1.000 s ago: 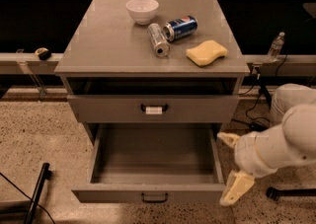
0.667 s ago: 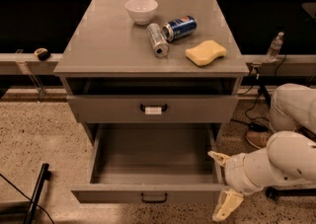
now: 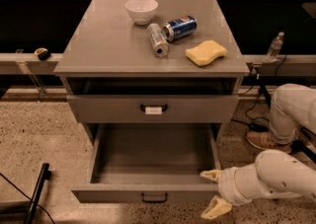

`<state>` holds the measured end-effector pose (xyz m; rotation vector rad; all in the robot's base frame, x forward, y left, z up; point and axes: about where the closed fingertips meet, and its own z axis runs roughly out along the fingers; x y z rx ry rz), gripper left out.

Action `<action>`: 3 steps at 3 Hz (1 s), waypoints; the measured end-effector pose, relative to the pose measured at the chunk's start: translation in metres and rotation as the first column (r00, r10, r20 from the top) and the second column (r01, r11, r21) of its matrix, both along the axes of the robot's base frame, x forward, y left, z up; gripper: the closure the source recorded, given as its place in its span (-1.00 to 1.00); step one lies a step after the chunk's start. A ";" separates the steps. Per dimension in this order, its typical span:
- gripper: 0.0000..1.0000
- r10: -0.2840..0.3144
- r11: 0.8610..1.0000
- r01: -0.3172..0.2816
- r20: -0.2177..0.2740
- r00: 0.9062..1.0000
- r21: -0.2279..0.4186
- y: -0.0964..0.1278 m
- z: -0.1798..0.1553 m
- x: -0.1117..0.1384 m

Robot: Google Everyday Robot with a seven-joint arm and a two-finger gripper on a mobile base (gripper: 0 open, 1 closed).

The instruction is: Close middle drawer

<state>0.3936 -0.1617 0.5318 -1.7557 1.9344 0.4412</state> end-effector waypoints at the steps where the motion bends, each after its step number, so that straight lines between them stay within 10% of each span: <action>1: -0.02 -0.026 0.999 0.026 -0.009 1.000 0.041 0.006 -0.059 -0.005; 3: 0.99 -0.128 0.986 0.125 0.023 0.992 0.108 0.013 -0.138 0.010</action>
Offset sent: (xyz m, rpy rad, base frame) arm -0.0002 0.0064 -0.1508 0.1003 -0.0248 -0.1160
